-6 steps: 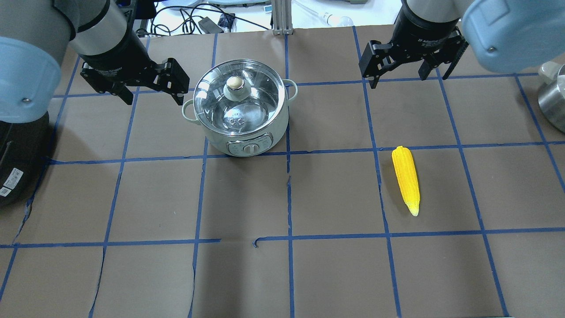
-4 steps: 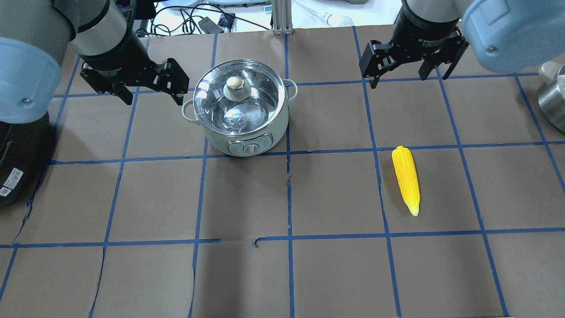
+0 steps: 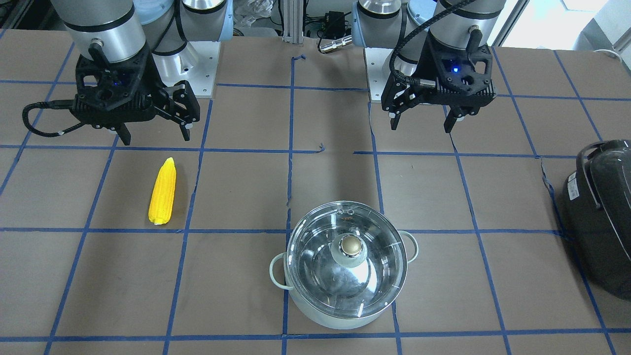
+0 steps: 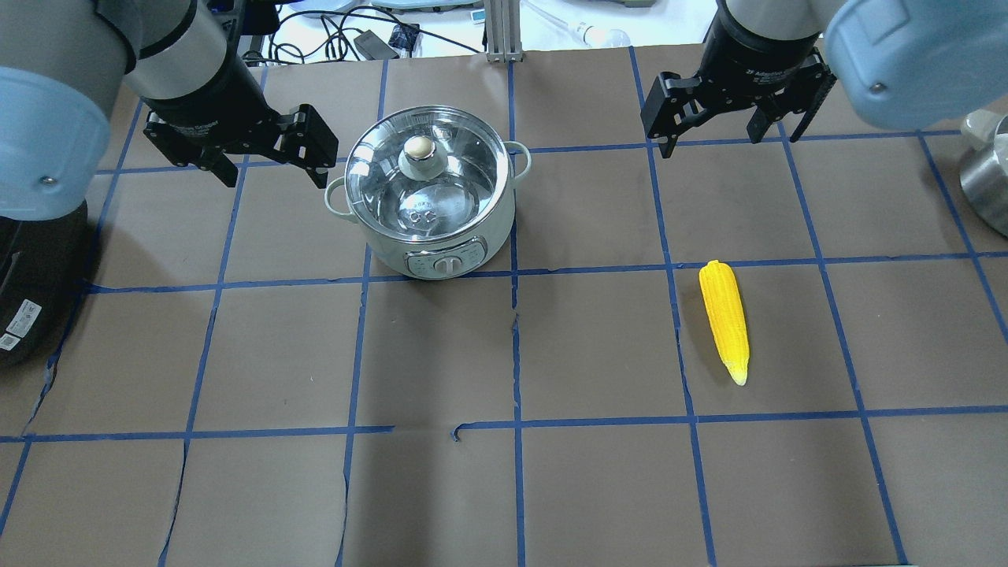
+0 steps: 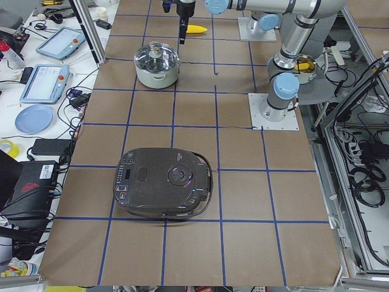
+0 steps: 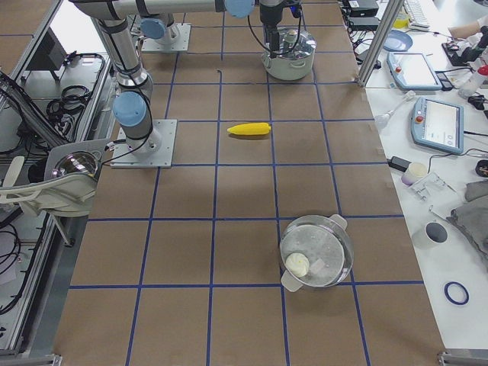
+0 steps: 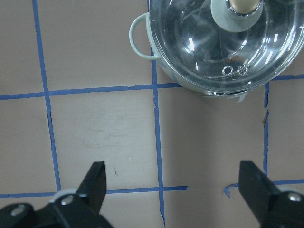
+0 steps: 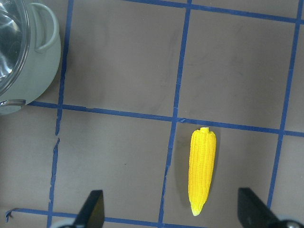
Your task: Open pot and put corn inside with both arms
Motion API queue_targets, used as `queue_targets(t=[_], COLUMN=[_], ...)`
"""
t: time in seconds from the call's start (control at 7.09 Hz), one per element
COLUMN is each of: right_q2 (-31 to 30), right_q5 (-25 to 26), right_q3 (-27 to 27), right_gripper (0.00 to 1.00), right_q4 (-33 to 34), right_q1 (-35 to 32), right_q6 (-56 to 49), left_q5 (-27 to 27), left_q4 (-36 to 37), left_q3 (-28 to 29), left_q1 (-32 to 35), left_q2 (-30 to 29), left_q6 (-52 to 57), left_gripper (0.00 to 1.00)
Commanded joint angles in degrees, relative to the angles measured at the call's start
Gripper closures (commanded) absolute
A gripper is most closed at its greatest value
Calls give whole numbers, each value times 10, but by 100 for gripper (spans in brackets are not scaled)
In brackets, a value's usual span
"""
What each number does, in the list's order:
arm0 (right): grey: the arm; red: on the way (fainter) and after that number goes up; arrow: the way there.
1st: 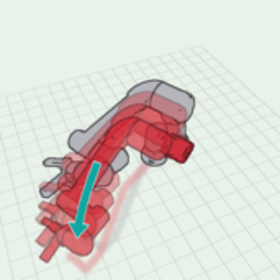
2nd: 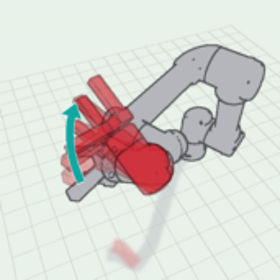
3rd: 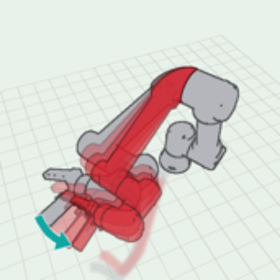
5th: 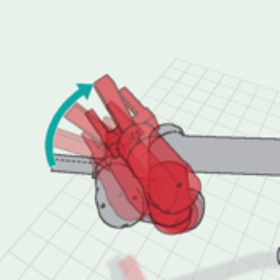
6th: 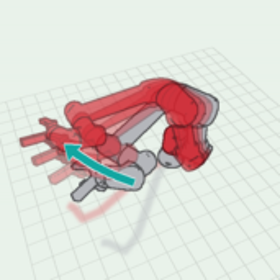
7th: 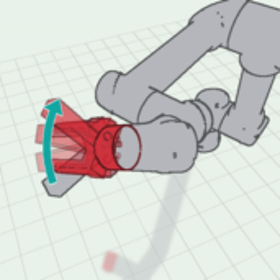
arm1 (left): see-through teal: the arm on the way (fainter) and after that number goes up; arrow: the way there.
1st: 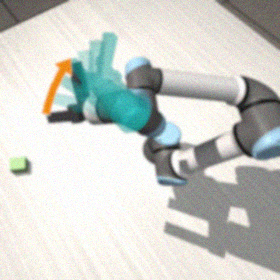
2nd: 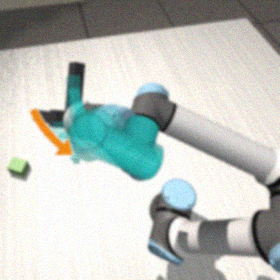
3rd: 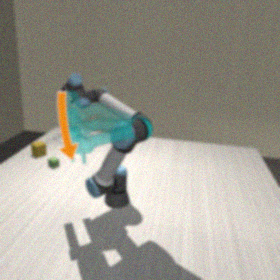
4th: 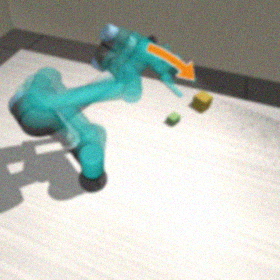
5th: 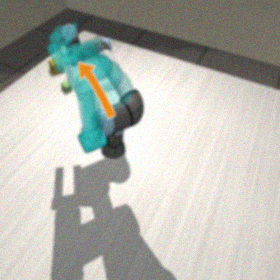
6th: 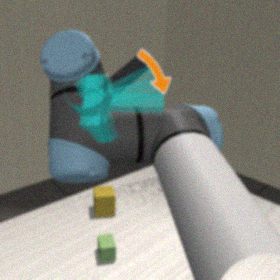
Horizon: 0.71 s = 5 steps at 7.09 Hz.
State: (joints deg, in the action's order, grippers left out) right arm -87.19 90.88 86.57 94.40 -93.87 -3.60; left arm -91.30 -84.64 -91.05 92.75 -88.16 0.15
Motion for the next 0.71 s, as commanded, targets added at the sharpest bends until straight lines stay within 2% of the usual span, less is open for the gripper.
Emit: queue_targets(t=[0.0, 0.56], right_q2=[0, 0], right_q5=[0, 3], right_q3=[0, 1], right_gripper=[0, 0], right_q4=[0, -4], right_q1=[0, 1], right_q6=[0, 6], left_q5=[1, 1], left_q4=[0, 0], left_q3=[0, 0], left_q1=[1, 1], left_q2=[0, 0], left_q6=[-1, 1], left_gripper=[0, 0])
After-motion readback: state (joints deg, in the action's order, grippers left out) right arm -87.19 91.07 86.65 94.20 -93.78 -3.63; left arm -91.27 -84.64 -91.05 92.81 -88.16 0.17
